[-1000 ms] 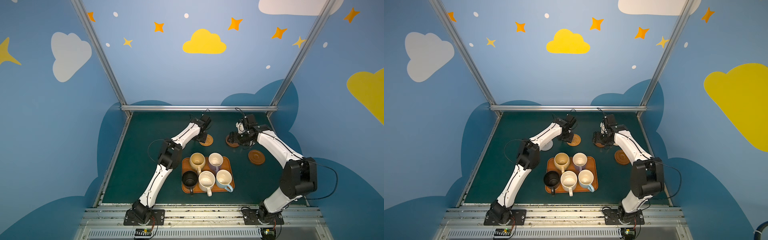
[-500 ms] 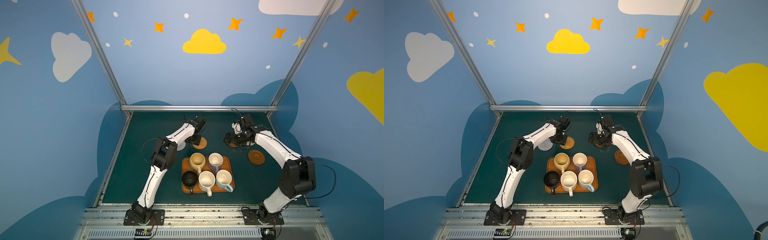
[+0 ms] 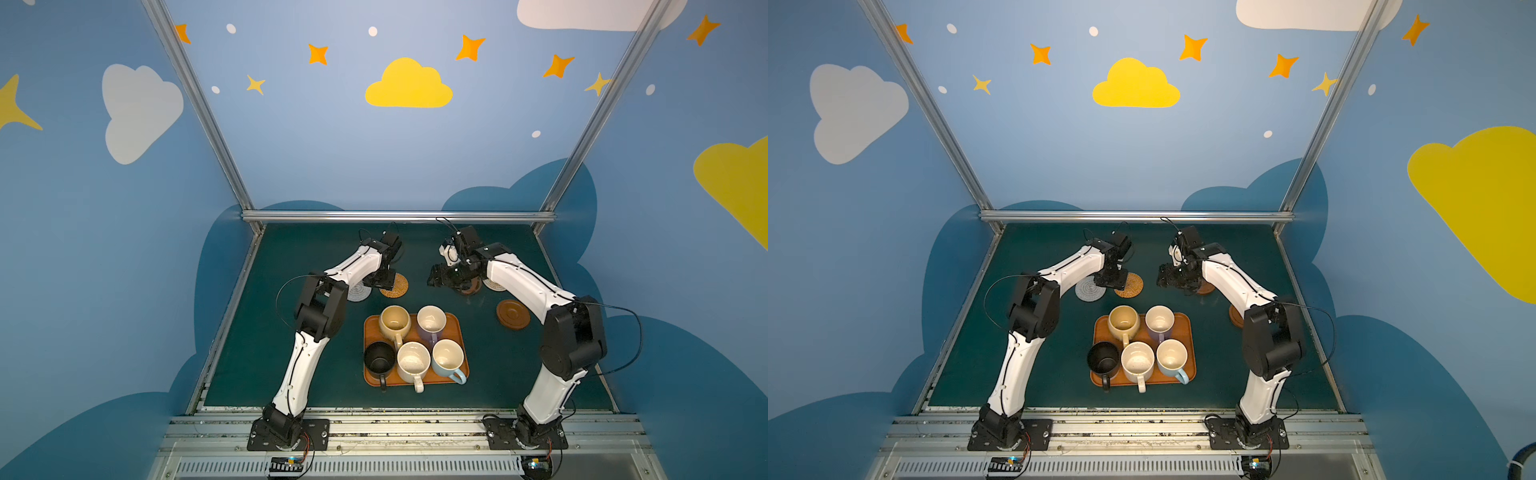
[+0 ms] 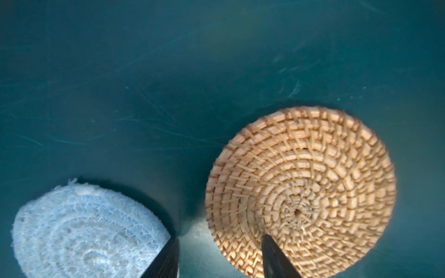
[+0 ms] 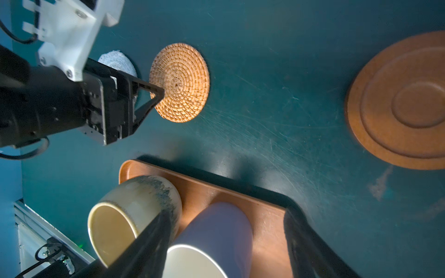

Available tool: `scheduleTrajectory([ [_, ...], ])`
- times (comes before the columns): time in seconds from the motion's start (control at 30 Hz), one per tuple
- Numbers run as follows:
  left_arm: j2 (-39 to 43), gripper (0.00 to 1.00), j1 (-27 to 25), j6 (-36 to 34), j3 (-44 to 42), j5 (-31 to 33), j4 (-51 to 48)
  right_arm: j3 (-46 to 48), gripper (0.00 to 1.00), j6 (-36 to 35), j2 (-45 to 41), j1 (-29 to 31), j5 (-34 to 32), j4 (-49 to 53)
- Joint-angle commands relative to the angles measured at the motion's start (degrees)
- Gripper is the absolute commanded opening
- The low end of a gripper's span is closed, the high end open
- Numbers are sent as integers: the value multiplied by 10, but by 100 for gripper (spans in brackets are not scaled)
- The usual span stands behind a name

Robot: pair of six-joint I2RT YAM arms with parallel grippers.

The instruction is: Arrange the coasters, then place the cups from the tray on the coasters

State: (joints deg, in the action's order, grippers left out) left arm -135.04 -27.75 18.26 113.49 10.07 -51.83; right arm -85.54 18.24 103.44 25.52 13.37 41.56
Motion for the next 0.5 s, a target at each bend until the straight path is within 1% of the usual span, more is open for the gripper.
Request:
scheduleTrajectory([
  [0.0,12,55,4,-2,-14,8,-6,-23,74,0,12,5,4,25],
  [0.23,33,55,10,-4,-36,16,-3,-24,74,0,10,7,0,23],
  [0.47,43,55,19,-1,-54,1,7,-35,74,2,15,10,3,23],
])
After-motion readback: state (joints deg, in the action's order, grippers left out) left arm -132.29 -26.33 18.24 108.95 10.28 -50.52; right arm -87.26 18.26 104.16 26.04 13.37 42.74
